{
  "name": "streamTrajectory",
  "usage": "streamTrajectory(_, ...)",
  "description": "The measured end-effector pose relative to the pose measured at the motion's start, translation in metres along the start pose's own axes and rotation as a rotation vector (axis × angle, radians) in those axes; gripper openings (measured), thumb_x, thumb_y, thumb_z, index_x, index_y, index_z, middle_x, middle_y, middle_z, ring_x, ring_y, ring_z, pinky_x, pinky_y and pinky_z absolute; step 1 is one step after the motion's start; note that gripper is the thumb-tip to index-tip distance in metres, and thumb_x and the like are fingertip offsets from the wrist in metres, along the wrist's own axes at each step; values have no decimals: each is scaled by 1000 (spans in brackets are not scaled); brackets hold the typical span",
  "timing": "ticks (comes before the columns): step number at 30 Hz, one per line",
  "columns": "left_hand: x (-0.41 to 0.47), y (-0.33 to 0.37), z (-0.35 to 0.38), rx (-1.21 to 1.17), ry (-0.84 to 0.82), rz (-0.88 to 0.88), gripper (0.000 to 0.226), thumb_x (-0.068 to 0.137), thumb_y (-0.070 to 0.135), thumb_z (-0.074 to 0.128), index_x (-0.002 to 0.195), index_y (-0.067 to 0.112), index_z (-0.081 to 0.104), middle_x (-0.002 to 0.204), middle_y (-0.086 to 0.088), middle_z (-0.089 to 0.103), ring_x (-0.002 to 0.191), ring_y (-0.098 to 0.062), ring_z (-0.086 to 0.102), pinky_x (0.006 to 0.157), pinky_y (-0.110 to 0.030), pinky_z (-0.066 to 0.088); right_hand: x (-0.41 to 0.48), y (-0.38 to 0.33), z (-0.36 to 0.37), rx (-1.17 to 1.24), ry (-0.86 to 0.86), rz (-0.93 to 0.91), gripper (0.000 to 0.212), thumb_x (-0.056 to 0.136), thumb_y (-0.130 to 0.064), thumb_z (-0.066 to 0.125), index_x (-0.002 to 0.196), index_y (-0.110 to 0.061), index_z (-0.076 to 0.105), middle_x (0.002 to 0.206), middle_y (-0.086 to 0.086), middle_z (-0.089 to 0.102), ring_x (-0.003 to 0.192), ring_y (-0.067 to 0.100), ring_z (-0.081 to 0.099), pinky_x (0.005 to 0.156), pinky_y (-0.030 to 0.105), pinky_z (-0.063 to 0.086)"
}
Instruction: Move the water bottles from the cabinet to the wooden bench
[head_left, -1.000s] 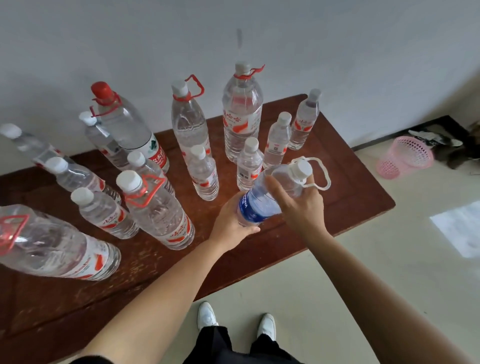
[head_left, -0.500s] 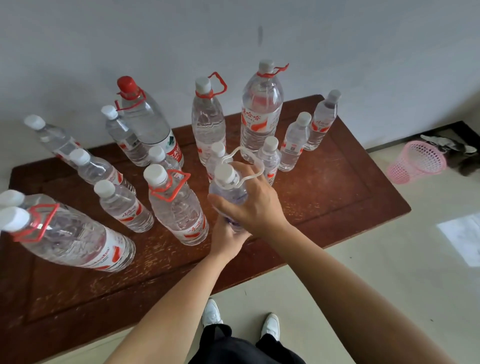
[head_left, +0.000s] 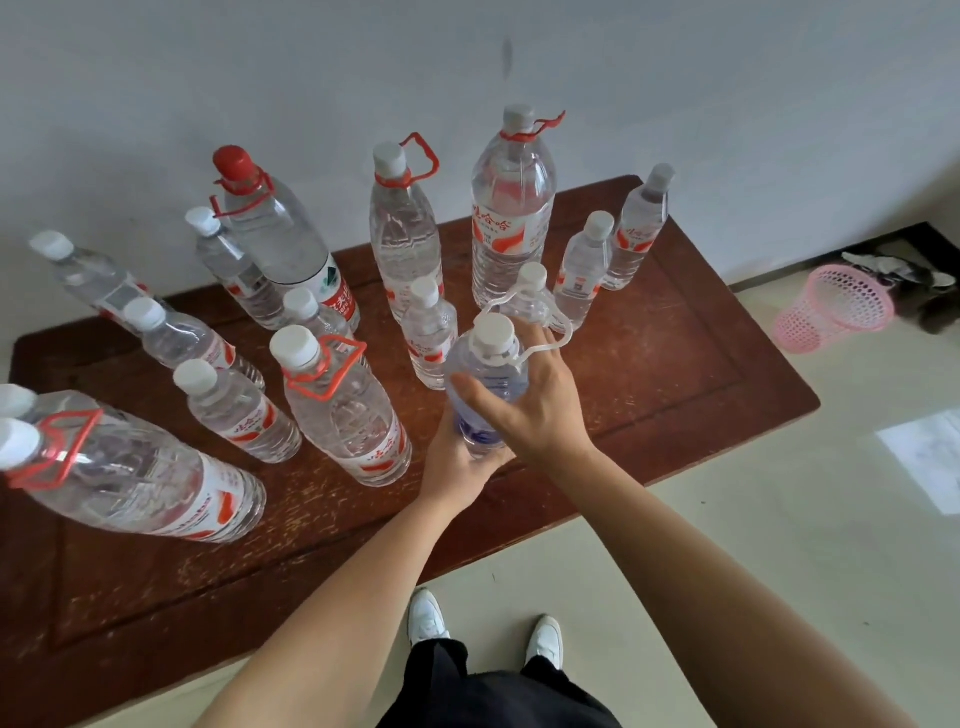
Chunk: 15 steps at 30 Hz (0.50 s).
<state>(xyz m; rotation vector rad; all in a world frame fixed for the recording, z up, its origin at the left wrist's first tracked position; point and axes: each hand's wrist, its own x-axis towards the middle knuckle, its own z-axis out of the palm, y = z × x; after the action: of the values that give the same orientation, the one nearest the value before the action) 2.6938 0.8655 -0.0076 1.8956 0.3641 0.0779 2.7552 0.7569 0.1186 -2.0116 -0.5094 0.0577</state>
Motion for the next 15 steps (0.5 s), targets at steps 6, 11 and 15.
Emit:
streamTrajectory(6,4,-5,-1,-31,-21,-12,94,73,54,83,149,32,33,139,11,58,124,-7,59,100,-40,55,3,-3,5,-20,4,-18,68,81,-57,75,137,-35,43,137,-3,55,125,12,52,100,45,52)
streamTrajectory(11,2,2,1,-8,-35,-62,97,72,55,84,150,34,31,139,14,57,125,-6,58,101,-34,54,-2,-4,-7,-19,-19,10,72,82,-60,74,140,-34,41,140,-2,54,125,12,52,102,45,50)
streamTrajectory(15,-5,18,-2,45,-33,-120,83,78,40,84,144,33,34,133,12,57,120,-10,59,97,-23,52,-2,-11,-17,-112,-151,72,79,80,-72,67,143,-39,33,148,-1,48,129,20,54,102,48,51)
